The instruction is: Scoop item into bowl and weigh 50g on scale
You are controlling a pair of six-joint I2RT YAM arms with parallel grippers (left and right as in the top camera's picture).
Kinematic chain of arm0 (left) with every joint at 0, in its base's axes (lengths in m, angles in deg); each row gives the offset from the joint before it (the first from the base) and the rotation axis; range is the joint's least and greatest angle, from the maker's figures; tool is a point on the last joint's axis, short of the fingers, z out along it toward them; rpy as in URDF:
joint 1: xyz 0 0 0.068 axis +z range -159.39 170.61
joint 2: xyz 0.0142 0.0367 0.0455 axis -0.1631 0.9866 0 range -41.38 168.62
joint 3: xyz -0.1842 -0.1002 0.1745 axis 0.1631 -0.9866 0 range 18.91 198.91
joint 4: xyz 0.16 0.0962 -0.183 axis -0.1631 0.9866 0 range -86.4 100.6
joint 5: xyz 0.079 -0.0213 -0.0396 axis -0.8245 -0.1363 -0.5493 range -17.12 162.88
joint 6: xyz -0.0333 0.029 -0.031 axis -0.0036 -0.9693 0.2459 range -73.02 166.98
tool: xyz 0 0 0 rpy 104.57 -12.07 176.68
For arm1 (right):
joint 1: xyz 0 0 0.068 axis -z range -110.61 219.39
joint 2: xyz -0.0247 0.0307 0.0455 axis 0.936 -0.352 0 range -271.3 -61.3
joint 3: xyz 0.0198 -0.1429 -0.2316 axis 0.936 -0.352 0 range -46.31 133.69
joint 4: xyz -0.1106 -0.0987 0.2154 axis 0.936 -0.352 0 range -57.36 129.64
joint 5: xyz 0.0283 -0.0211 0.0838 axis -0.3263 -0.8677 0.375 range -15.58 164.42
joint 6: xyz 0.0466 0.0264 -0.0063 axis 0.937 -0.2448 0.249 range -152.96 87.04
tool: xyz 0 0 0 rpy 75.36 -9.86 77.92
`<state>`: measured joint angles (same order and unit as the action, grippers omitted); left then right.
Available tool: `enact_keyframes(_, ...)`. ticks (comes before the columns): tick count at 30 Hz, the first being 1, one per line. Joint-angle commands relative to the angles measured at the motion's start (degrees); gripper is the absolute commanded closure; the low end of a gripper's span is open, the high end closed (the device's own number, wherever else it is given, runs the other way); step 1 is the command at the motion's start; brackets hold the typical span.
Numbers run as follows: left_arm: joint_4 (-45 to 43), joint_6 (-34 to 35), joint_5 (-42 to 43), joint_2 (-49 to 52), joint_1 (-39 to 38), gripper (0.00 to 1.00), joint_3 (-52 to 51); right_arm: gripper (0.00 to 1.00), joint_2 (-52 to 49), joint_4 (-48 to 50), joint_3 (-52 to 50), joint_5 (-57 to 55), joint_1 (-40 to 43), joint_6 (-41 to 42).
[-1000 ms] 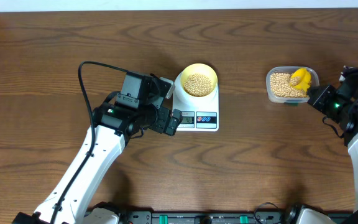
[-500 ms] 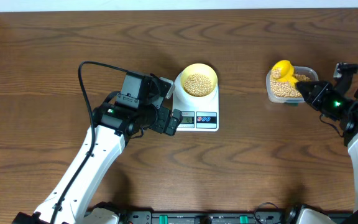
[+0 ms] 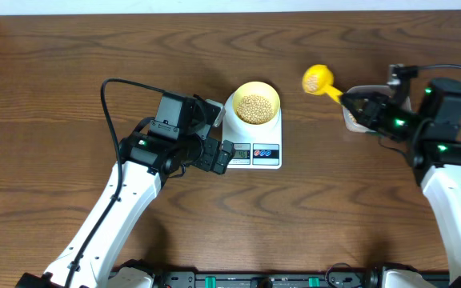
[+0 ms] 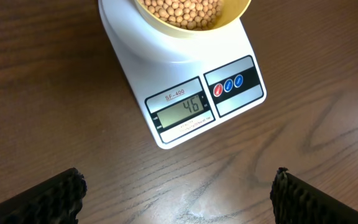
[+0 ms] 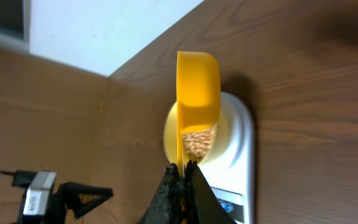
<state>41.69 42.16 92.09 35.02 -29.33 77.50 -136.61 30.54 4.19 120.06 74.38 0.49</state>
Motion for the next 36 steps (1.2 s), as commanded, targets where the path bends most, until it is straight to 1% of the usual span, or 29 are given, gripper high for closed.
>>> enact_keyframes(1,0.0,-0.9,0.2,0.4,0.0,0.03,0.3,0.99,-1.0,2.1,0.4,-2.5,-4.2,3.0)
enact_keyframes(8,0.0,-0.9,0.2,0.4,0.0,0.03,0.3,0.99,-4.6,4.6,0.4,-4.0,-9.9,1.8)
enact_keyframes(12,0.0,-0.9,0.2,0.4,0.0,0.03,0.3,0.99,-5.7,4.7,0.4,-5.7,-12.3,-3.9)
enact_keyframes(16,0.0,-0.9,0.2,0.4,0.0,0.03,0.3,0.99,-5.7,5.2,0.4,-6.8,-14.3,-11.6)
enact_keyframes(21,0.0,-0.9,0.2,0.4,0.0,0.03,0.3,0.99,-5.7,7.2,0.4,-9.8,-16.3,-13.4)
enact_keyframes(28,0.0,-0.9,0.2,0.4,0.0,0.03,0.3,0.99,-5.7,7.2,0.4,-12.9,-19.4,-21.9)
enact_keyframes(36,0.0,-0.9,0.2,0.4,0.0,0.03,0.3,0.99,-5.7,6.9,0.4,-20.8,-22.7,-26.5)
